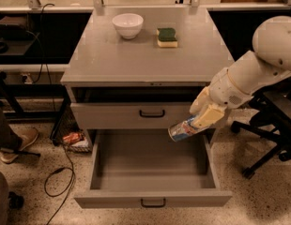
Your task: Place redbull can into middle drawer
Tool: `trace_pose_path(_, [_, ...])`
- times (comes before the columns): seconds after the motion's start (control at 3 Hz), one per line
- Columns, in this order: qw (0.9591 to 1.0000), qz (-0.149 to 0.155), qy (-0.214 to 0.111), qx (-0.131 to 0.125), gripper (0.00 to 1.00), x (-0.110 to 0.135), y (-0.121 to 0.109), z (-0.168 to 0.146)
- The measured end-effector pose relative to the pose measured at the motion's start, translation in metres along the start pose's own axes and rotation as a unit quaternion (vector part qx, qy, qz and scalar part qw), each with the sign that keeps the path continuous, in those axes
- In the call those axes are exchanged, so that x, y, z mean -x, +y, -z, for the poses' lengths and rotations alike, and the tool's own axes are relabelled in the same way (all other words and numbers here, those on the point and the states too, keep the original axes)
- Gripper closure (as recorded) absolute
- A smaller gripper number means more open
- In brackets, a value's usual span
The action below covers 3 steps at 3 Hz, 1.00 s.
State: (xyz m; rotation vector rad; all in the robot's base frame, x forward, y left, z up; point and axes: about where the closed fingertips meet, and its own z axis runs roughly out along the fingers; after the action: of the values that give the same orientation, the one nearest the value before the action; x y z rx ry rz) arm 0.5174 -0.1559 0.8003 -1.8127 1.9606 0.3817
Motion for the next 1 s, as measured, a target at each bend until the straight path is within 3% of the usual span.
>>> trace_pose_path(0.33, [0.9987,-0.008,-0.042,0.028,1.0,-0.022,0.004,-0.067])
trace_pose_path(0.67, [0.9954,-0.037,-0.08,0.038,1.0,-0.046,0.015,-0.147])
trace_pose_path(1.0, [0.9904,-0.09,-0.104,0.017,0.75,-0.073,0.012,-0.227])
